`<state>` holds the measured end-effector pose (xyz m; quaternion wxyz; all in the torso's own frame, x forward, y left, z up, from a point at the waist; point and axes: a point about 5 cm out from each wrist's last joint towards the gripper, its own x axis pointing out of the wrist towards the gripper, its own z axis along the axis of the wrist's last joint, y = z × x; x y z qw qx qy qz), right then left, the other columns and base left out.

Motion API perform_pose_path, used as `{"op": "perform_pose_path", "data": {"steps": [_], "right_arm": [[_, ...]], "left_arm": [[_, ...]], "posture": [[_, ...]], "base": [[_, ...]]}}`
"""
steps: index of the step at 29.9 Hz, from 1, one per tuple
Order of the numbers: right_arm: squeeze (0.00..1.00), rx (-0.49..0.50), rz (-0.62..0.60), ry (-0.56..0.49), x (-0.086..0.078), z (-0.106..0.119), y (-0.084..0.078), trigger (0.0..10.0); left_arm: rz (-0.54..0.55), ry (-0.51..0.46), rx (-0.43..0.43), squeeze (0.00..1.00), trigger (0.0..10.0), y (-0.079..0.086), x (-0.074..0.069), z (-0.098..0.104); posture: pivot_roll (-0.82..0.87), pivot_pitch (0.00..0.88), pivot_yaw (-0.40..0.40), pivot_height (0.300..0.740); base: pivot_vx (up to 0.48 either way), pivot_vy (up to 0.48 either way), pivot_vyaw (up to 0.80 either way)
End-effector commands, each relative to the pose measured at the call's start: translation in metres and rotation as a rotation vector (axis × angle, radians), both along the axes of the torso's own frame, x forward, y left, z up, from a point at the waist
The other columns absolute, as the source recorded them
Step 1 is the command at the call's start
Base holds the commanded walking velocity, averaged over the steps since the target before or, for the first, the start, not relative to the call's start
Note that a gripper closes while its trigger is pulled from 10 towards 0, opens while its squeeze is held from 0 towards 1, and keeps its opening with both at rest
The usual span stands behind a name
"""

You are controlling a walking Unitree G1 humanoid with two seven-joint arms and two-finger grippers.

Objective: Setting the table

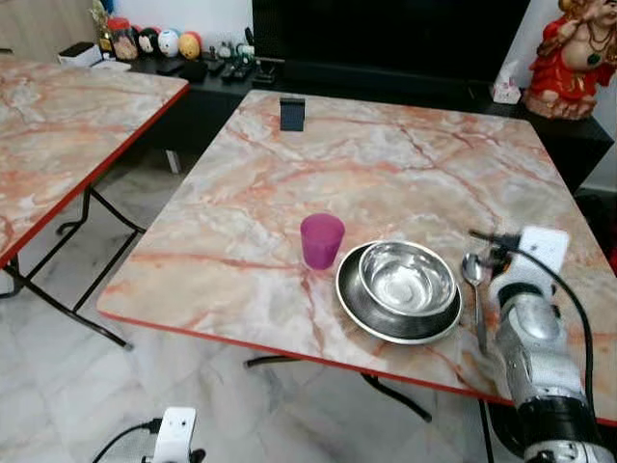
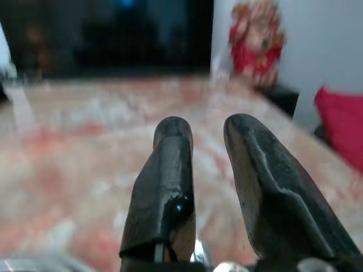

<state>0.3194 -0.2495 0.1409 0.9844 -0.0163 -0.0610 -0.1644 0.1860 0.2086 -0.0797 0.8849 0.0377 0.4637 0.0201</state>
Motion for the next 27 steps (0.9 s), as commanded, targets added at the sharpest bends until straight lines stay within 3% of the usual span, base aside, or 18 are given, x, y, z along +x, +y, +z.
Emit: {"op": "perform_pose_path", "data": {"steps": [1, 7, 14, 18, 27], "right_arm": [[0.0, -0.008, -0.037, -0.03, -0.006, 0.0, -0.003, 10.0], [0.0, -0.082, 0.002, -0.143, -0.027, -0.002, 0.015, 10.0], [0.0, -0.1, 0.024, -0.127, -0.047, -0.017, 0.031, 10.0], [0.0, -0.078, -0.006, -0.124, -0.05, -0.025, 0.036, 10.0], [0.0, -0.053, -0.019, -0.193, -0.042, -0.011, 0.046, 10.0]], "left_arm": [[-0.008, 0.019, 0.013, 0.0, 10.0, 0.003, -0.004, -0.002], [-0.001, 0.007, 0.039, 0.0, 10.0, 0.009, -0.005, -0.001], [0.017, -0.012, 0.064, 0.0, 10.0, 0.016, -0.006, 0.001], [-0.014, -0.022, 0.078, 0.0, 10.0, 0.02, 0.0, 0.005], [-0.039, -0.032, 0.104, 0.0, 10.0, 0.024, 0.01, 0.01]], "posture": [[0.07, 0.0, -0.039, 0.74], [0.08, 0.0, -0.05, 0.74], [0.1, 0.0, -0.054, 0.74], [0.09, 0.0, -0.008, 0.74], [0.06, 0.0, 0.037, 0.74]], "base": [[0.0, 0.0, 0.0], [0.0, 0.0, 0.0], [0.0, 0.0, 0.0], [0.0, 0.0, 0.0], [0.0, 0.0, 0.0]]}}
